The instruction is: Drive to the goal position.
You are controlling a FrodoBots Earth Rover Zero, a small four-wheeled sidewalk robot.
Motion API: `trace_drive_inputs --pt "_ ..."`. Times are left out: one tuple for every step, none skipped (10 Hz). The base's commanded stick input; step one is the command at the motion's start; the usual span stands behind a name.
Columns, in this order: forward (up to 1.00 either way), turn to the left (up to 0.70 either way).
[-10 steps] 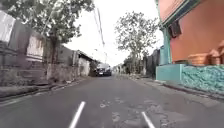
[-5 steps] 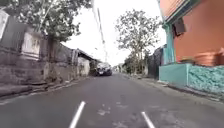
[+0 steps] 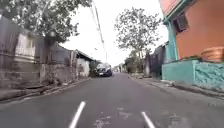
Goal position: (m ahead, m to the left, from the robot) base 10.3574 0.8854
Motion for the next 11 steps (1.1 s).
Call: trace_drive_inputs --pt "0.70 0.00" --pt "0.70 0.00" --pt "0.70 0.00" --pt "0.70 0.00" --pt "0.70 0.00" --pt "0.70 0.00" --pt "0.70 0.00" --pt "0.70 0.00" --pt "0.70 0.00" --pt "0.70 0.00" --pt "0.70 0.00"
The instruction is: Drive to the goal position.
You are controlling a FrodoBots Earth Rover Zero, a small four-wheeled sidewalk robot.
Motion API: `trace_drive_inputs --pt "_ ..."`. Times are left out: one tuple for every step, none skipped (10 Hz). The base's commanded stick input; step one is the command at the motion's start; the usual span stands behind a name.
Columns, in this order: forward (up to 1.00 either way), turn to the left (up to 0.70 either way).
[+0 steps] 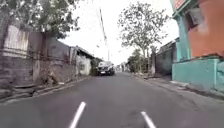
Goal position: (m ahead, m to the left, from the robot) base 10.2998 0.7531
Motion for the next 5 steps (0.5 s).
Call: trace_drive_inputs --pt "0.70 0.00" --pt "0.70 0.00" --pt "0.70 0.00" --pt "0.70 0.00" --pt "0.70 0.00"
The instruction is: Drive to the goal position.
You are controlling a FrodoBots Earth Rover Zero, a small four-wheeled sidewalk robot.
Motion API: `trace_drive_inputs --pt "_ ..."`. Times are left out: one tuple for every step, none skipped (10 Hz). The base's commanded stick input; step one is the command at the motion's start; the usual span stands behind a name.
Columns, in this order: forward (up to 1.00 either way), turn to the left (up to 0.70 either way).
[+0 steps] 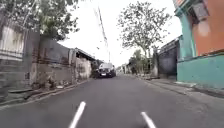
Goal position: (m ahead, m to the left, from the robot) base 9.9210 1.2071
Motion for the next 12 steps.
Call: trace_drive_inputs --pt "0.70 0.00" --pt "0.70 0.00" --pt "0.70 0.00" --pt "0.70 0.00" --pt "0.70 0.00" --pt "0.70 0.00" --pt "0.70 0.00" --pt "0.70 0.00" --pt "0.70 0.00" --pt "0.70 0.00" --pt "0.70 0.00" --pt "0.70 -0.23"
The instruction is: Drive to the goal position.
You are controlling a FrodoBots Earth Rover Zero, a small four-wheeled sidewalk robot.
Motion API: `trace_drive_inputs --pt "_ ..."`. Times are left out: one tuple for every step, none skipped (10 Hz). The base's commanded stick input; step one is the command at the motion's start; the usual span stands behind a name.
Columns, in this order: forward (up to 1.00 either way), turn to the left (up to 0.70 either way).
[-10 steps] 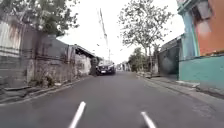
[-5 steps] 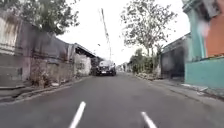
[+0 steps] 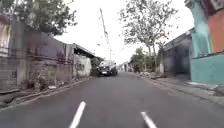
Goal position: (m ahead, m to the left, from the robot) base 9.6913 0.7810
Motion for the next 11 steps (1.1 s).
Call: trace_drive_inputs --pt "0.70 -0.28" --pt "0.70 -0.33" --pt "0.70 -0.14" --pt "0.70 0.00" --pt "0.70 0.00" --pt "0.70 0.00" --pt "0.70 0.00" --pt "0.70 0.00" --pt "0.70 0.00" --pt "0.70 0.00" --pt "0.70 0.00"
